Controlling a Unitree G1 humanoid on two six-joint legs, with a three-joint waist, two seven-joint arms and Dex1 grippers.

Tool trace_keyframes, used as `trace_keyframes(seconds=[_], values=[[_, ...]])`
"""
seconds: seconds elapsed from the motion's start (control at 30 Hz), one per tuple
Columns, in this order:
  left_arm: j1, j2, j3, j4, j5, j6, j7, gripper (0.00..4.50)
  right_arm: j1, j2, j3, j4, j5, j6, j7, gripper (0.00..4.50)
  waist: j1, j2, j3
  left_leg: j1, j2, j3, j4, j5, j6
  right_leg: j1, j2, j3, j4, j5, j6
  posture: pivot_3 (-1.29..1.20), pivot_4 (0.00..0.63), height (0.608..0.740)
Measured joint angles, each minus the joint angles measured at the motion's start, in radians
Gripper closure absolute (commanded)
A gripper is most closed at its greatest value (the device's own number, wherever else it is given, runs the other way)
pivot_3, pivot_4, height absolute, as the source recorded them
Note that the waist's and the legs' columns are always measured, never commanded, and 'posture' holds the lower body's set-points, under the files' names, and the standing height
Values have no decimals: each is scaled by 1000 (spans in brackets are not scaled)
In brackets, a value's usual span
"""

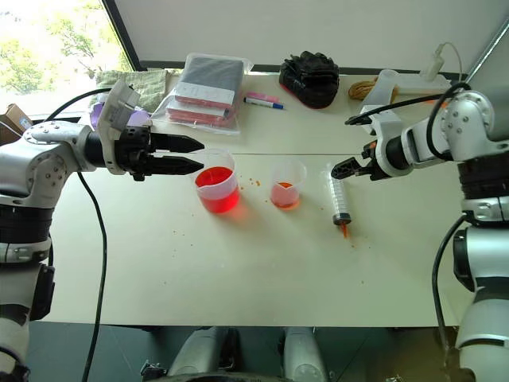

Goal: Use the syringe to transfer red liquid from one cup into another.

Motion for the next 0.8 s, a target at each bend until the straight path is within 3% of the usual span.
trace_keyframes(seconds=[0.3, 0.8], values=[[47, 15, 25, -58, -12, 30, 43, 1759, -90, 143, 142, 215, -42, 0, -46, 136, 1, 0, 0, -1, 0, 0, 0, 0, 0, 0, 0, 0, 2, 0, 0, 0, 150, 740], [72, 27, 56, -118, -53, 71, 103, 1759, -66, 310, 77, 320, -342, 1, -40, 136, -2, 0, 0, -1, 0, -1, 0, 0, 0, 0, 0, 0, 3, 0, 0, 0, 150, 740]])
